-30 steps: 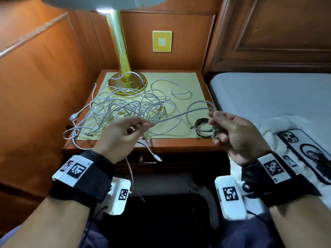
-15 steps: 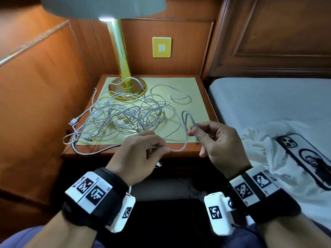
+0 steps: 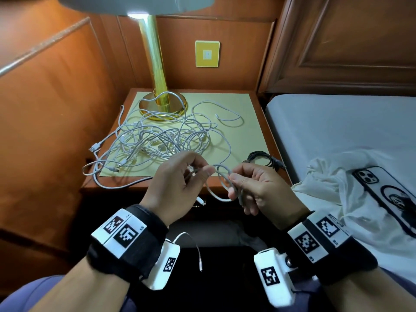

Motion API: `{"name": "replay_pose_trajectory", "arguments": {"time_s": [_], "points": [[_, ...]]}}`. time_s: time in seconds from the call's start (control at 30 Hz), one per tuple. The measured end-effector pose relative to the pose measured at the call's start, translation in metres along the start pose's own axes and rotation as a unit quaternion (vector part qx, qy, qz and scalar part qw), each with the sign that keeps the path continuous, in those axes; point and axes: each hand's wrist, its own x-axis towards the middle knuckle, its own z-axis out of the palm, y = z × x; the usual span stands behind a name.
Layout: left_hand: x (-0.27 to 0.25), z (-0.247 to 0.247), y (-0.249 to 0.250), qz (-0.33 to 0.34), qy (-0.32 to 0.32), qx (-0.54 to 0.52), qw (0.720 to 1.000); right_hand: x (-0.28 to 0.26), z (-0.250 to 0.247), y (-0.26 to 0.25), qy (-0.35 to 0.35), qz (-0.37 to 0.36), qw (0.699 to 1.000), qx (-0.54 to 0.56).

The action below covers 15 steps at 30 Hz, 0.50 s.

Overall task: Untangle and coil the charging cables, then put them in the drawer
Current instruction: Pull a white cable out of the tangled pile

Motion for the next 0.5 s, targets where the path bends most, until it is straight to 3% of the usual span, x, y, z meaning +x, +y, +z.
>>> {"name": "replay_pose_trajectory", "arguments": {"time_s": [0.2, 0.4, 0.5], "points": [[-0.0007, 0.0073, -0.0043, -0.138, -0.067, -0.054, 0.987, -0.0019, 0.0009, -0.0032, -0.028, 0.023, 0.993, 0.115], [0.0008, 0.0097, -0.0017, -0.118, -0.093, -0.090, 0.985, -0.0013, -0.0008, -0.0067, -0.011, 0.071, 0.988, 0.136], [0.0007, 0.0103, 0.0023, -0.097, -0.104, -0.041, 0.989, -0.0012, 0.0010, -0.0049, -0.019, 0.084, 0.988, 0.131]]}}
